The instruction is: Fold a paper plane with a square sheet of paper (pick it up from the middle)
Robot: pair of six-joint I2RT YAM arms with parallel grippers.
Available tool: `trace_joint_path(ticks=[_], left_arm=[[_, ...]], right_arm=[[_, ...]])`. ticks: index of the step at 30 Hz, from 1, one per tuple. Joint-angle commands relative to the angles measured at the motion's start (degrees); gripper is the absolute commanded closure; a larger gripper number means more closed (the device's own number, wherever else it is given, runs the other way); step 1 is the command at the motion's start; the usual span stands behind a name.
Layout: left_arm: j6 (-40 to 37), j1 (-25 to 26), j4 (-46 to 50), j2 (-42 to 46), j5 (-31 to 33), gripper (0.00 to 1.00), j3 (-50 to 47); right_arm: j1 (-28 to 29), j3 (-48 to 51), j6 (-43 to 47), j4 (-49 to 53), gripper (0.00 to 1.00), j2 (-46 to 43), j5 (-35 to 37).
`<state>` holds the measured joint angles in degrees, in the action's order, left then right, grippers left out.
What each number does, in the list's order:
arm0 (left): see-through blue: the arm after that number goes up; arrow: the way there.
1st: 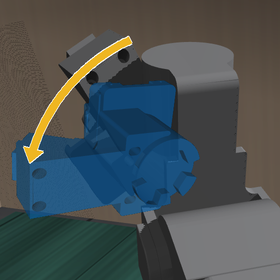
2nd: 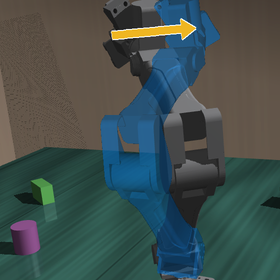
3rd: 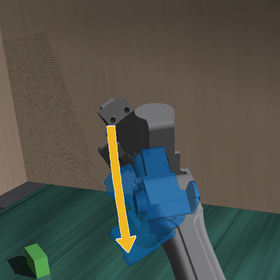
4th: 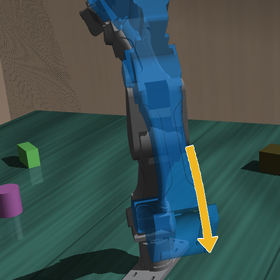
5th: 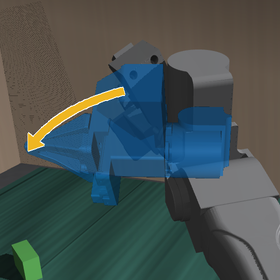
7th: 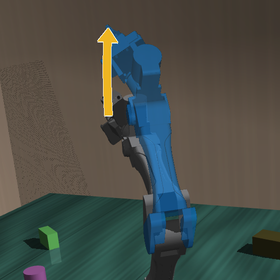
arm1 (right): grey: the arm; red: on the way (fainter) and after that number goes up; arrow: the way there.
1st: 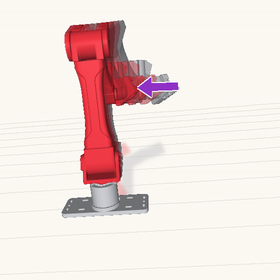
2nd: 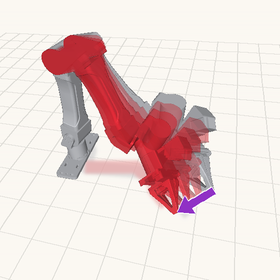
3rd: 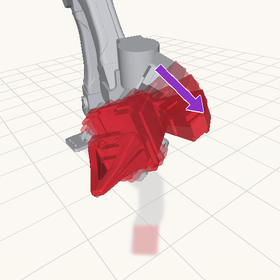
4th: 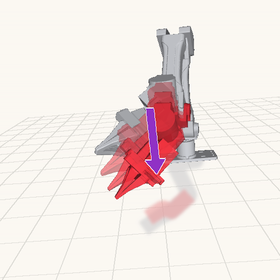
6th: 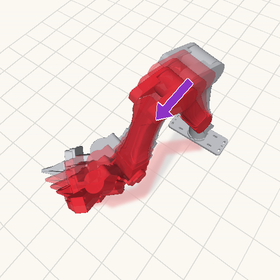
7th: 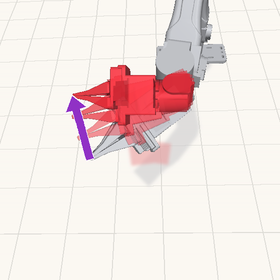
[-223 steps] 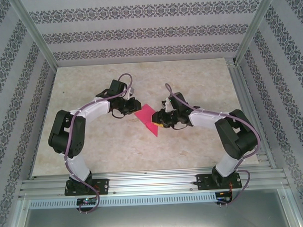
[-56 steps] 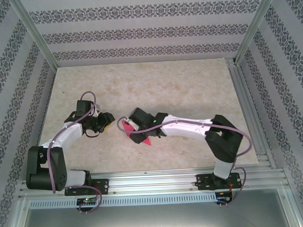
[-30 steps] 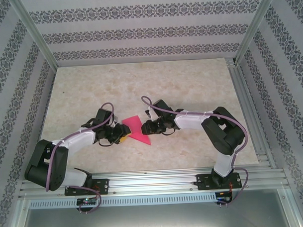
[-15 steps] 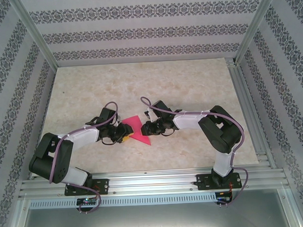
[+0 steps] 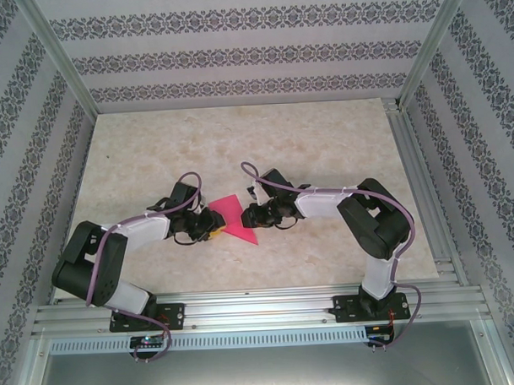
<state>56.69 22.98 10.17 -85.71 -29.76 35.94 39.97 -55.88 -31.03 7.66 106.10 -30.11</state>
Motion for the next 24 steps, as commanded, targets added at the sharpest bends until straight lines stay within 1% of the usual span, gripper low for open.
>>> trace_joint_path(ticks=[1,4,12,17,20,23,24], left_arm=[[-0.6,0.7,-2.3,-0.7,-1.1,0.73,2.5],[-1.3,0.8,-1.7,-1.2,-1.0,0.76,3.7],[-3.6,0.9,-1.1,-5.5,-2.3,0.76,7.6],[-4.2,1.0,-1.0,-7.7,-3.0,0.74,10.3],[-4.7,1.1,-0.6,-8.4,-3.5,0.74,10.8],[-3.8,1.2,-1.6,-6.1,-2.2,0.74,9.6],[-4.6,1.2,0.0,-5.1,-1.2,0.71,9.9]], right_arm=[[-0.6,0.5,-0.6,-1.3,0.72,-0.2,0.1],[-0.7,0.9,-0.9,-1.3,0.73,-0.9,0.7],[-1.6,4.4,-4.0,-3.4,0.73,-3.9,2.3],[-2.2,4.7,-4.4,-2.7,0.69,-5.2,3.7],[-2.5,4.7,-4.6,-2.6,0.7,-5.4,4.0],[-2.7,4.6,-4.6,-2.4,0.72,-5.3,4.1],[-2.8,4.4,-4.4,-2.0,0.72,-5.1,4.0]])
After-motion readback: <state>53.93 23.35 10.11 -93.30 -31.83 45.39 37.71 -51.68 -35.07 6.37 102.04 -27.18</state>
